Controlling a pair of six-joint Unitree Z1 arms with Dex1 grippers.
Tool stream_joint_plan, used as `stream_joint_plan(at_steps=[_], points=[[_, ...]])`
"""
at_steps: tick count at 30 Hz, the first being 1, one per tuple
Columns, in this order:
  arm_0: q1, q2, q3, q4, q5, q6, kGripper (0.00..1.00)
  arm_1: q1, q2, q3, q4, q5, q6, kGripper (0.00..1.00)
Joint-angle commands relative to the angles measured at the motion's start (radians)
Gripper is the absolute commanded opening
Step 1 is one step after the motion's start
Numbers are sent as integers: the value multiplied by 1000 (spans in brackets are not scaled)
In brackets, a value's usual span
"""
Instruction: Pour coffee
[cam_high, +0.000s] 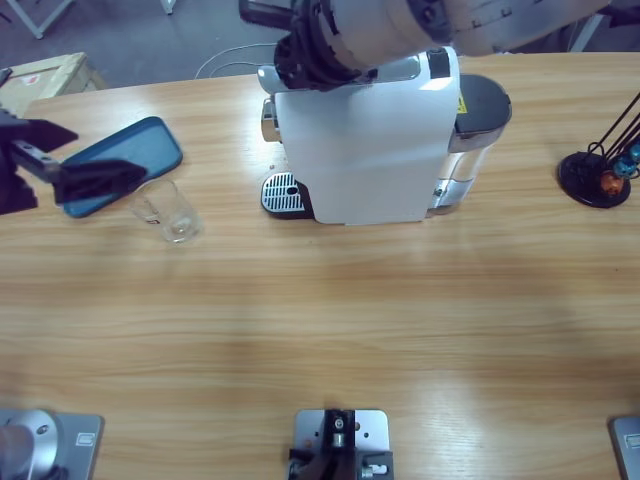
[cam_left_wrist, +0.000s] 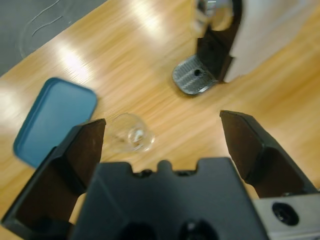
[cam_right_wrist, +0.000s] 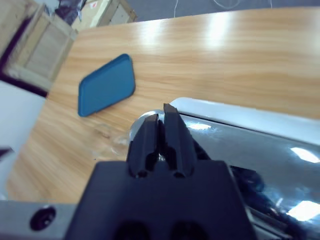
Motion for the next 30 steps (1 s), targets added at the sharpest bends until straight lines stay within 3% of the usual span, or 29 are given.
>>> stream_joint_plan(at_steps=[1,7,12,14,20,30], points=[[159,19,45,126,127,-258,1000,80,-351,56,230,-30,-268,1000],[161,126,207,-41,113,-348,1000,180,-591,219,431,-112,-252,1000],[152,187,373,-352,113,-308,1000,185,-696,275,524,-154,-220,1000],[152,196,437,-490,99,-278,1000,185,-695,273,533,-157,-218,1000],[152,238,548,-681,77,-256,1000,185,-642,256,531,-160,-208,1000],[152,413,569,-880,92,-221,991,185,-605,263,531,-161,-185,1000]])
